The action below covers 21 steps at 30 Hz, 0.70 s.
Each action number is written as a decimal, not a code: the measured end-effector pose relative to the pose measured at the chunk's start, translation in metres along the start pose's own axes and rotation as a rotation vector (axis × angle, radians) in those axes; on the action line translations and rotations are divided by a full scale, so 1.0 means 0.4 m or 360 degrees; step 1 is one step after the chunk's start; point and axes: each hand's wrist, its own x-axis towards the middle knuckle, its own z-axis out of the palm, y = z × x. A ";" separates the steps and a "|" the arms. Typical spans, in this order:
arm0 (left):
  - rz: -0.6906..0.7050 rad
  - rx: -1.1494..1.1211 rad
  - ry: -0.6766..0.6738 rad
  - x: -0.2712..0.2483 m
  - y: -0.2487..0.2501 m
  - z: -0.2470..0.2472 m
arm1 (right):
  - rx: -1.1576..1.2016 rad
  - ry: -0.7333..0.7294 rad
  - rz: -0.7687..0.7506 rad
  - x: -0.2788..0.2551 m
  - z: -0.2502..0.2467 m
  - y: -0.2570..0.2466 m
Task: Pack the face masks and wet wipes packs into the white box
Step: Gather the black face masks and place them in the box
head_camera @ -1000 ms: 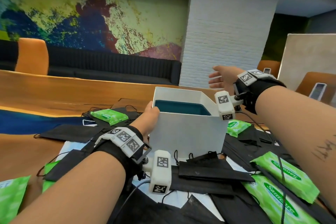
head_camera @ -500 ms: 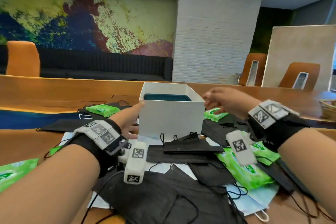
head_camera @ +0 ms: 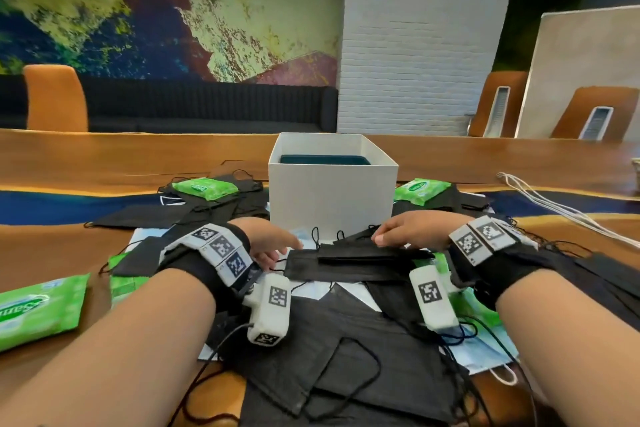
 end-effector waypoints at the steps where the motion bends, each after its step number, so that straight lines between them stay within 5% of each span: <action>1: 0.0016 0.0078 0.0007 -0.001 0.001 0.001 | -0.0124 0.0007 -0.0006 0.002 0.001 0.002; 10: 0.0176 0.0670 0.0084 0.030 -0.016 -0.011 | -0.0095 0.0006 -0.0064 0.039 0.024 0.018; 16: 0.0336 -0.0285 -0.0113 0.063 -0.040 -0.009 | 0.0125 0.0221 -0.0213 0.041 0.027 0.047; 21: 0.0577 -0.0686 0.0020 0.059 -0.050 -0.018 | 0.1286 0.0349 -0.0561 0.029 0.029 0.052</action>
